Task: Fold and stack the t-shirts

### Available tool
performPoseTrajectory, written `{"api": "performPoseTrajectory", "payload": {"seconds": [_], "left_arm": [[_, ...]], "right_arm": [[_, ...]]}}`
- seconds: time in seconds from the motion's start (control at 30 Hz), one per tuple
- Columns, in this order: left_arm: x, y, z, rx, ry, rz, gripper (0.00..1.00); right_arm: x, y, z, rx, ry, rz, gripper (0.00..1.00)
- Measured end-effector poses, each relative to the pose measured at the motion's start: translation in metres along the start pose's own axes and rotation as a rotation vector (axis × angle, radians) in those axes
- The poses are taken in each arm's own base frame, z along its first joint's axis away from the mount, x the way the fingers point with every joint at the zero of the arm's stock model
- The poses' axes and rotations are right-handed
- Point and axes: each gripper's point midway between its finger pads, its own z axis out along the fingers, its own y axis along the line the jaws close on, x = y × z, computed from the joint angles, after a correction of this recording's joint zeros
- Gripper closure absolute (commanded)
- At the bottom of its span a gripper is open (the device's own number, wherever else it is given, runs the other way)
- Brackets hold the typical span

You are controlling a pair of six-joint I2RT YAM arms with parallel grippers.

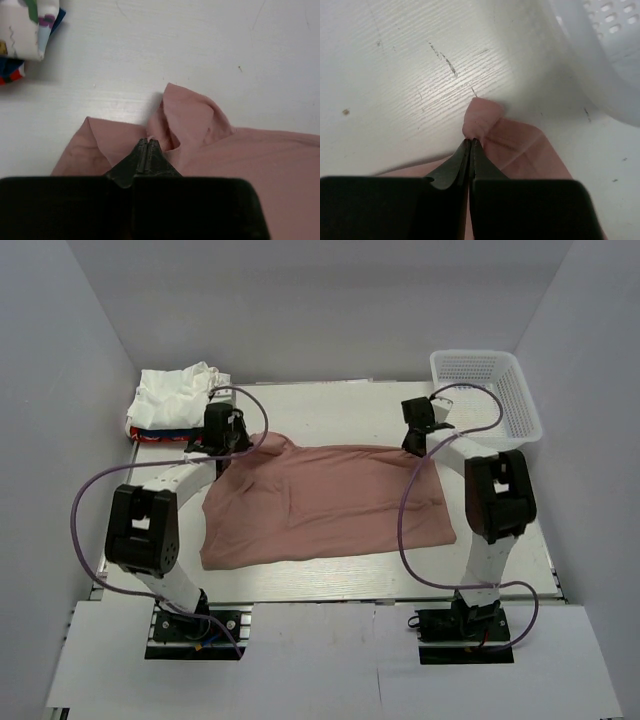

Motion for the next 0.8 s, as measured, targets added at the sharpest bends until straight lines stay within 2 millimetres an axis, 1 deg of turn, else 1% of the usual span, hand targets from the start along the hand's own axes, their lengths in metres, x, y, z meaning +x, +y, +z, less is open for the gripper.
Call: {"api": "performPoseTrajectory", "payload": {"seconds": [0.13,0.2,0.23,0.3,0.47,0.53,0.63,0.8], "left_arm": [[0.013,0.001,-0.027,0.015,0.001,-0.044,1.00],[0.022,0.002,-0.039,0.025,0.007,-0.068,1.00],[0.027,0.003,-0.048,0.030,0.008,-0.086,1.00],[0.036,0.004,-0.059,0.033,0.014,-0.108,1.00],[0.068,0.011,-0.101,0.046,0.028,-0.177,1.00],[0.076,0.012,-0.118,0.057,0.020,-0.203,1.00],[0.084,0.014,-0.138,0.069,0.006,-0.242,1.00],[0.100,0.026,-0.162,0.023,0.016,-0.317,1.00]], "right_arm": [[-0.005,-0.012,-0.029,-0.036,-0.058,0.015,1.00],[-0.004,-0.019,-0.039,-0.048,-0.079,0.022,1.00],[-0.003,-0.022,-0.042,-0.049,-0.083,0.023,1.00],[0.002,-0.027,-0.046,-0.056,-0.093,0.023,1.00],[0.026,-0.049,-0.057,-0.047,-0.075,0.008,1.00],[0.031,-0.055,-0.063,-0.050,-0.075,0.009,1.00],[0.032,-0.060,-0.072,-0.060,-0.086,0.017,1.00],[0.024,-0.063,-0.086,-0.089,-0.127,0.044,1.00]]}}
